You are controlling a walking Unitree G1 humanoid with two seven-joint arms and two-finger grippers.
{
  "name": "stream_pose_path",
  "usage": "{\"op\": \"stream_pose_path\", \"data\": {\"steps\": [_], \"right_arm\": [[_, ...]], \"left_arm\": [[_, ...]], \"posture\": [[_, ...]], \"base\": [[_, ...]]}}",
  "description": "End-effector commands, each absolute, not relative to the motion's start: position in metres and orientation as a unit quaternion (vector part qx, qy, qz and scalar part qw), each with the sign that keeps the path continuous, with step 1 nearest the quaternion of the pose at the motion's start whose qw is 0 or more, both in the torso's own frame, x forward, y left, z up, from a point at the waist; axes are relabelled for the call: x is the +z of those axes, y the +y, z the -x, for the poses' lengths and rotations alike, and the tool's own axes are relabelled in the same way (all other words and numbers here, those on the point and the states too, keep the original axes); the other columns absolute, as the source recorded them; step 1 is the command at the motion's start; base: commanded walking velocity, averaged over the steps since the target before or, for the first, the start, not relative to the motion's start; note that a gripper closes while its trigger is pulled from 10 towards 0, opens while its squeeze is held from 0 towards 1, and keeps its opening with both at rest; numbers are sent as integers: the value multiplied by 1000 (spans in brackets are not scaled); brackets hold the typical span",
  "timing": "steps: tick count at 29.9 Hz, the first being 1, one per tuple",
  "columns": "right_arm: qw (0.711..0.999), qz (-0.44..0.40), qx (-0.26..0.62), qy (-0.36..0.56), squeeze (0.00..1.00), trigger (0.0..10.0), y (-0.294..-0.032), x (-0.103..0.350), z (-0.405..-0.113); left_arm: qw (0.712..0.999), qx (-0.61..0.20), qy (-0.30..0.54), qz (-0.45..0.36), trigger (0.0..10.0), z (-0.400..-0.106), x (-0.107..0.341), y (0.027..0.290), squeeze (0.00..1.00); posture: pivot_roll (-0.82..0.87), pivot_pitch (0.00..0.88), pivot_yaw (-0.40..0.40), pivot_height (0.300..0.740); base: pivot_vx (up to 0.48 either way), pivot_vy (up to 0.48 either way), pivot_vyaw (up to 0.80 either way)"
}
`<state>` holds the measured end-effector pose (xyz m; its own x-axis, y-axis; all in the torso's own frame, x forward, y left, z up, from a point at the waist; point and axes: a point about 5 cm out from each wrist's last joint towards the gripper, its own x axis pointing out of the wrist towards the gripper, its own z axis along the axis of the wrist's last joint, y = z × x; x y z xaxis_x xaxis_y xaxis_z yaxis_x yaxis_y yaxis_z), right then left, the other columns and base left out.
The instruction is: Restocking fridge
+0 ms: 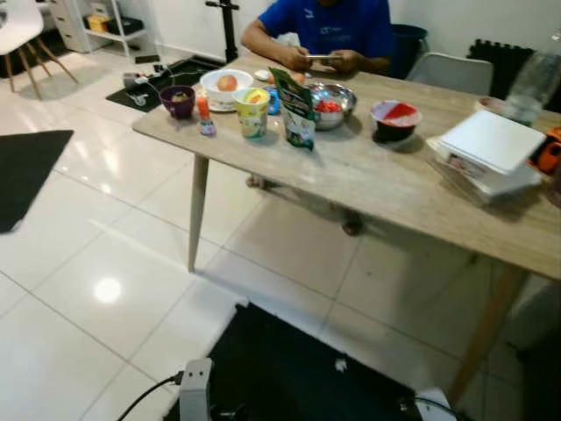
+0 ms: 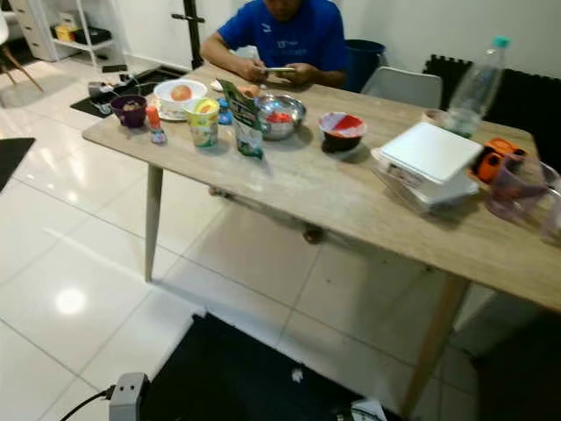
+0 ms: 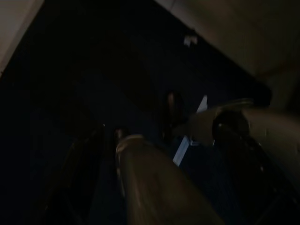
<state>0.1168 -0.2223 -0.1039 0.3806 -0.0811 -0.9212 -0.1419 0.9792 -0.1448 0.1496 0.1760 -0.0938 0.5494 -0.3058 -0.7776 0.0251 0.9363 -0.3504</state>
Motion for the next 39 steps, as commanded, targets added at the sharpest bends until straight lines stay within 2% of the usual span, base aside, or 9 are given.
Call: {"op": "stream_pose_path", "data": {"steps": [1,10,16,39], "right_arm": [[824,99,18,558,0,10000,-222,-104,-116],[824,99,19,558,0,10000,-221,-105,-116],[823,97,20,559,0,10000,-220,-105,-115],[819,106,19,564,0,10000,-224,-104,-116]], "left_arm": [[863,-94,473,149,10000,-144,-96,176,0],[863,-87,475,146,10000,-144,-96,178,0],[862,-77,482,139,10000,-142,-97,180,0],[864,-81,481,129,10000,-144,-97,182,0]], "posture": [[-20,42,33,740],[-19,44,33,740],[-18,46,33,740],[-19,37,29,740]], "base": [[364,0,0],[349,0,0],[0,0,0],[0,0,-794]]}}
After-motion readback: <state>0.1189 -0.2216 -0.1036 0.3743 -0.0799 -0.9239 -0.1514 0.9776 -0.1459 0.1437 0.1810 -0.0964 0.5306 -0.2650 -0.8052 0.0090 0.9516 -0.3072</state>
